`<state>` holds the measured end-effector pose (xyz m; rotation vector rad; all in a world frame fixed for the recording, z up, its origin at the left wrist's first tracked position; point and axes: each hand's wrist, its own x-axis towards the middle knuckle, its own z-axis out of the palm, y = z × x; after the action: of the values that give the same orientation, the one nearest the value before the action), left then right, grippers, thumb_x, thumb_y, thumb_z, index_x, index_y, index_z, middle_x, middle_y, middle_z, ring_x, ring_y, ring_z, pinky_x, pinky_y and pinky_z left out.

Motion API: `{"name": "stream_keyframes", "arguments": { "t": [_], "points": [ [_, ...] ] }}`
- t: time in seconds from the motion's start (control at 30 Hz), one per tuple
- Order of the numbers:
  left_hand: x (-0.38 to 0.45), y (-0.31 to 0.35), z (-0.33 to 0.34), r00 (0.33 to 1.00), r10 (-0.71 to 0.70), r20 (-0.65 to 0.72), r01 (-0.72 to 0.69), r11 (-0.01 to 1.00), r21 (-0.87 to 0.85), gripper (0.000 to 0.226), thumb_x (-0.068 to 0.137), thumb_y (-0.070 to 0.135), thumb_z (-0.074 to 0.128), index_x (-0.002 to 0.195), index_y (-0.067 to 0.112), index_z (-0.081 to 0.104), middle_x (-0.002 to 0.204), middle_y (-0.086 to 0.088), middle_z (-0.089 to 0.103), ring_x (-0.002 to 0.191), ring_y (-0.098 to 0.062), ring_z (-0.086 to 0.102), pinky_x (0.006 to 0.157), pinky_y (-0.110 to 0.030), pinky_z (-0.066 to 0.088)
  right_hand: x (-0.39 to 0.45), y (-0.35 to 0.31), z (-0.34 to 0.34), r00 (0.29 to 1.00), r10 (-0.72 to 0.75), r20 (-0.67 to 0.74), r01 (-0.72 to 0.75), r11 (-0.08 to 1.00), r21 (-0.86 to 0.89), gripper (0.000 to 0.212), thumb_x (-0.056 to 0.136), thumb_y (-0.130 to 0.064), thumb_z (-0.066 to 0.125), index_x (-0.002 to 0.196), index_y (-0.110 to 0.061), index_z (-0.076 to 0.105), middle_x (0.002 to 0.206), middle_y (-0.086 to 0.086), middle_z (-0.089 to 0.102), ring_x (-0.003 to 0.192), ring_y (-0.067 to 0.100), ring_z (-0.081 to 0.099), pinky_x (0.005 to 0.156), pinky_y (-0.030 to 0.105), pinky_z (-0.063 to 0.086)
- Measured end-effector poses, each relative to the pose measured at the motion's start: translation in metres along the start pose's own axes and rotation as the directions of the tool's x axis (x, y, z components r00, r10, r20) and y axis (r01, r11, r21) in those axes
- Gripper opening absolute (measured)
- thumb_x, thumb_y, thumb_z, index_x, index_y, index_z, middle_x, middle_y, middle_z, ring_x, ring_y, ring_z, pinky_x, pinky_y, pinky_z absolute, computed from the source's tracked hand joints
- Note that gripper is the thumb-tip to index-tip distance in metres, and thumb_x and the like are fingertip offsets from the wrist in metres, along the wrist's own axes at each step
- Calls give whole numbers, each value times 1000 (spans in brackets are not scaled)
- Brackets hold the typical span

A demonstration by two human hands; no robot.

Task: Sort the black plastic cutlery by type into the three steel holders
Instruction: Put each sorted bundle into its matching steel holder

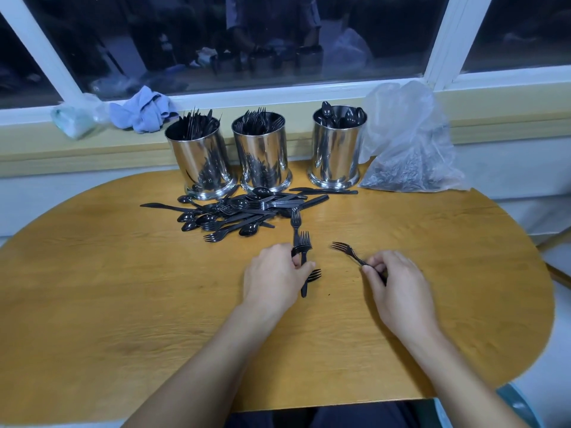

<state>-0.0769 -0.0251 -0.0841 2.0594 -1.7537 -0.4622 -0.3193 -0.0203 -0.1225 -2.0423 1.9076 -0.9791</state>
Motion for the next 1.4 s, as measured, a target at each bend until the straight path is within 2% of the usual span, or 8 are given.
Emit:
{"name": "stream_keyframes", "arguments": {
  "t": [0.27,0.4,0.5,0.67,0.87,1.03,1.13,1.4],
  "points": [
    [5,11,0,997,-58,42,57,998,19,20,91,31,67,75,22,60,68,6,65,68,-29,64,62,-38,56,-4,-10,-8,1000,15,26,-16,998,64,19,103,-37,71,90,-32,59,77,-15,61,73,5,58,59,28,42],
    [-1,9,-8,993,-6,120,38,963,-266,13,94,27,67,83,21,64,70,10,64,65,-20,61,64,-43,56,-13,-32,-14,993,97,72,-118,900,420,16,108,-25,66,92,-27,65,77,-9,68,71,10,63,65,29,48],
    [-23,12,-19,985,40,169,101,656,-748,6,101,12,68,96,13,66,76,-1,51,62,-16,44,58,-38,34,-25,-68,-15,965,127,231,-252,701,667,15,112,-15,58,102,-21,68,81,-1,72,66,14,56,62,26,43],
    [-58,12,-34,959,45,279,257,270,-928,27,113,9,54,134,7,70,65,3,56,50,-16,48,58,-37,40,-38,-114,-6,888,116,444,-436,519,735,7,112,-14,56,109,-11,61,80,12,75,60,33,63,55,36,43],
    [-69,-9,-39,949,-15,314,306,273,-912,48,109,56,62,107,8,61,71,-6,47,63,-27,46,62,-43,43,-47,-133,-8,872,8,489,-362,683,634,18,108,-27,66,95,-15,66,79,4,78,66,20,76,63,44,58],
    [-67,-28,-40,970,-82,230,241,155,-958,33,115,47,56,107,15,55,85,-2,50,80,-19,52,87,-40,47,-35,-94,4,997,18,78,-37,968,247,27,97,-58,72,93,-33,64,74,-13,64,67,9,62,59,35,50],
    [-66,-38,-38,959,-116,259,266,52,-962,26,118,37,54,110,12,56,80,-2,46,72,-18,50,88,-43,58,-24,-81,12,990,81,119,-84,996,13,39,95,-68,67,114,-33,65,84,-17,61,75,4,60,59,26,41],
    [-62,-69,-45,961,-154,230,269,327,-906,25,111,39,67,102,17,59,87,-1,53,65,-11,45,57,-27,39,-16,-97,30,974,83,211,-87,996,9,13,100,-43,74,111,-36,73,86,-21,68,74,-2,61,56,18,38]
  ]
}}
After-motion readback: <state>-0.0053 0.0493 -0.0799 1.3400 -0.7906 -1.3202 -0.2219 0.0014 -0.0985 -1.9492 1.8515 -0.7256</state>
